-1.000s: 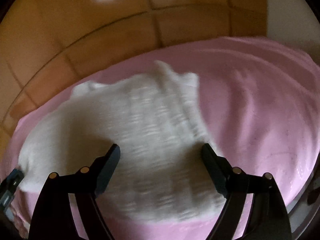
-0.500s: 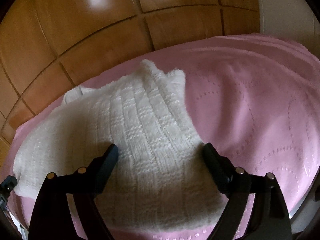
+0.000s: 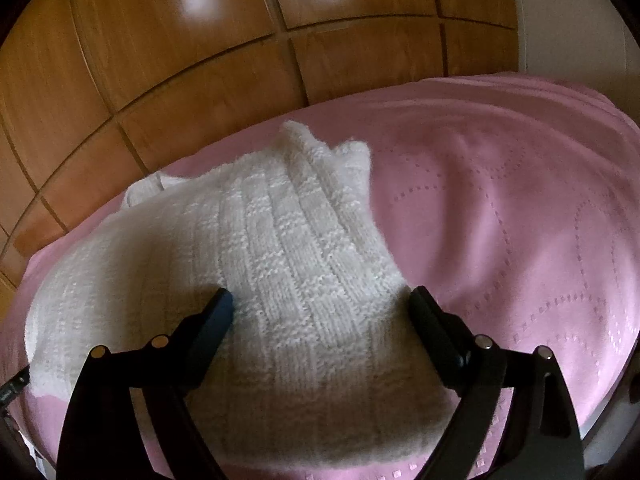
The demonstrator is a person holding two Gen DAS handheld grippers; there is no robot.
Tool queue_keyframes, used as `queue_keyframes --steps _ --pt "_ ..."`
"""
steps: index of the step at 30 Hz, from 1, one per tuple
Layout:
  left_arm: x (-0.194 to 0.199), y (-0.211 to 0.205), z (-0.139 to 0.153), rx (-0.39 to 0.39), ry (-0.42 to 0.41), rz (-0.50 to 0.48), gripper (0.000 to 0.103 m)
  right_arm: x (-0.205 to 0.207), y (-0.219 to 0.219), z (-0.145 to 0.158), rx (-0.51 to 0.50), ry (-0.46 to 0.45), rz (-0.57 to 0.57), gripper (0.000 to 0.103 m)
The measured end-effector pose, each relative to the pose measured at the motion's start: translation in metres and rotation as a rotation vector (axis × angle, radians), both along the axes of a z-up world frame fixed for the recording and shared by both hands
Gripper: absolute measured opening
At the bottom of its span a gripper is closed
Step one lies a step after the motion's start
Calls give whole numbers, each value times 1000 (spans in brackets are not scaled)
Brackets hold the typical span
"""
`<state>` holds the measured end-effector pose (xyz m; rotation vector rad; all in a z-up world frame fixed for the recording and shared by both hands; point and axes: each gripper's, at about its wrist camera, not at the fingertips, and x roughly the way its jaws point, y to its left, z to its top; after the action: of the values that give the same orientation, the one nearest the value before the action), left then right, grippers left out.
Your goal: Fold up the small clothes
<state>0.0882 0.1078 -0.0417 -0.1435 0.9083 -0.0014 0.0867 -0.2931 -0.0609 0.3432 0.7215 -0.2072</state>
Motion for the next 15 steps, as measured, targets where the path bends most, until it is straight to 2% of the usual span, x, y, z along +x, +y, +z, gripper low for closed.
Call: queue_keyframes --steps 2,4,7,8,9,10,11,13,15 --pt "4 6 10 -72 -20 10 62 1 -1 0 0 1 2 90" --pt "14 5 19 -97 -31 20 65 1 -2 0 1 1 3 91" --pt "38 -8 34 -63 -77 9 65 1 -2 -1 2 -1 2 92" --pt "48 -16 39 -38 -95 3 65 1 -3 -1 3 -1 1 97" --pt "58 -23 41 -18 -102 -4 65 3 -6 -4 20 24 -10 101" --pt "66 -29 42 -1 -105 -14 65 4 -11 -10 68 37 -12 101" --pt "76 -38 39 38 -102 -20 65 1 -15 -12 99 6 -17 101" --pt "92 -48 24 104 -61 -5 65 -1 -12 -10 73 10 -17 101" --pt "107 -51 -1 139 17 4 65 0 -11 -10 68 14 -16 101"
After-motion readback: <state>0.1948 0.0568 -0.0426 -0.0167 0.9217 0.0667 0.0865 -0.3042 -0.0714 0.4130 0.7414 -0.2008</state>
